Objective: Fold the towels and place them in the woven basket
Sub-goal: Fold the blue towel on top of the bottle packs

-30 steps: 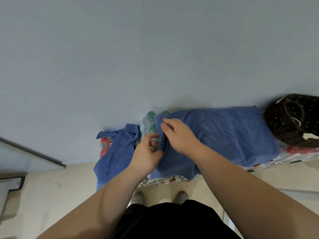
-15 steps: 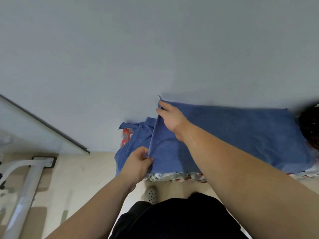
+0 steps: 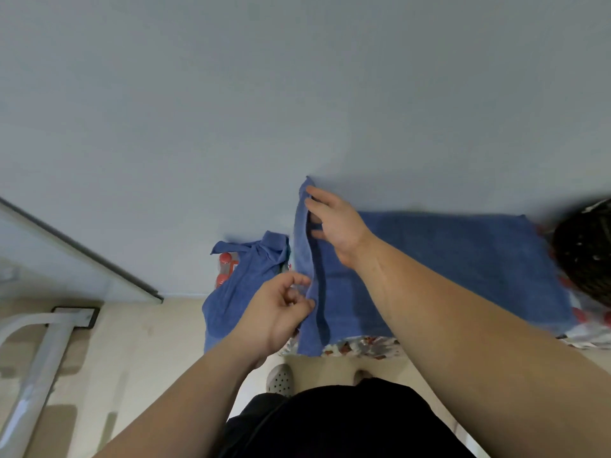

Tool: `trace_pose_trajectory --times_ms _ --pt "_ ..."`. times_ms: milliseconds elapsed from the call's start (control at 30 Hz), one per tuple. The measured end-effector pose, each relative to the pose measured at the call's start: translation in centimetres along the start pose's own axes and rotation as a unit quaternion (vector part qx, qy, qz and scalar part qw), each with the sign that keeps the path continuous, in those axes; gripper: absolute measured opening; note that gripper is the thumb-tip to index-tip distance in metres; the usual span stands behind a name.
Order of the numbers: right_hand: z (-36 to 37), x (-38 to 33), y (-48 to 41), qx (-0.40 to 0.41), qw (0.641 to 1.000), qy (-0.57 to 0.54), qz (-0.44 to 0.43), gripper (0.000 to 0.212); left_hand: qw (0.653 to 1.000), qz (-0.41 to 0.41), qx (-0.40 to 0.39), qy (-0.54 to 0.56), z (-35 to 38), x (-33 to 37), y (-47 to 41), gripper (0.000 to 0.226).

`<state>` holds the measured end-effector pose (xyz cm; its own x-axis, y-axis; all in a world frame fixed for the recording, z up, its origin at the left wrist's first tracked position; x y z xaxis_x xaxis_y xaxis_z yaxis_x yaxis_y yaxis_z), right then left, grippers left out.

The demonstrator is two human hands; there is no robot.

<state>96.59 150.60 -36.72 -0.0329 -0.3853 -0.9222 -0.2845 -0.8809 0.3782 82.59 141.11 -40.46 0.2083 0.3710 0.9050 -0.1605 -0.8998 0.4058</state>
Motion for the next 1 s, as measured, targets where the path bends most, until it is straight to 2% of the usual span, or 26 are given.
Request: trace_pose_trajectory --times_ms 33,133,233,367,500,567,600,667,700,767,833,1000 --pt "-1.3 -0.2 0.0 0.007 1.0 -0.004 -0.009 0.024 1.0 0.006 -0.015 -0.002 1.3 0.7 -0.1 0.018" --pt "-5.9 -0.2 -0.2 0.022 0.999 -0.048 -0.013 0.025 0.998 0.026 -0.05 -0.012 5.7 2.6 -0.3 0.025" --pt "-10.8 0.3 -0.5 0.021 0.995 -0.094 -0.01 0.018 0.995 0.045 -0.087 -0.028 11.0 3.9 -0.2 0.034" --pt "-18.9 0.5 -0.5 0.093 0.99 -0.096 -0.04 0.047 0.987 0.057 -0.144 -0.044 18.7 4.5 0.6 0.048" --pt "-26.4 1.4 -1.3 0.099 0.987 -0.113 -0.056 0.016 0.985 0.062 -0.147 -0.065 25.7 5.0 1.2 0.056" --pt "-29.1 2.3 -1.6 0.092 0.989 -0.108 -0.048 0.018 0.985 0.068 -0.131 -0.093 28.9 5.1 1.4 0.051" --pt "-30.1 3.1 -2.0 0.088 0.992 -0.083 -0.039 0.027 0.984 0.069 -0.122 -0.113 30.3 5.0 1.4 0.049" --pt "-31.6 5.5 -2.9 0.068 0.998 -0.003 -0.016 0.07 0.979 0.071 -0.101 -0.163 32.4 4.4 1.2 0.045" --pt "-32.1 6.5 -3.0 0.051 0.998 0.044 -0.003 0.083 0.975 0.074 -0.087 -0.193 33.1 4.0 1.1 0.037" --pt "-32.2 7.2 -2.4 0.022 0.992 0.127 0.008 0.087 0.967 0.073 -0.055 -0.24 33.8 3.3 0.7 0.013" --pt "-32.3 7.4 -2.3 0.017 0.989 0.148 0.005 0.083 0.96 0.071 -0.028 -0.268 33.8 3.2 0.8 0.003" --pt "-32.8 6.9 -2.4 0.026 0.991 0.131 -0.019 0.083 0.969 0.039 0.0 -0.245 33.7 3.9 1.1 0.018"
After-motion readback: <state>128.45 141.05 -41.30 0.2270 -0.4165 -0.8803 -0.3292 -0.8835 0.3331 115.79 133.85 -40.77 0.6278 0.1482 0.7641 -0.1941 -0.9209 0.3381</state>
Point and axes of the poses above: each hand's wrist, its own y-axis away from the middle knuckle, its own z-axis out of the palm, x = y × z, the point moved 5 cm from there along -y, towards the middle knuckle, and after that the axes turned 12 degrees about x, right-handed, at the moved point
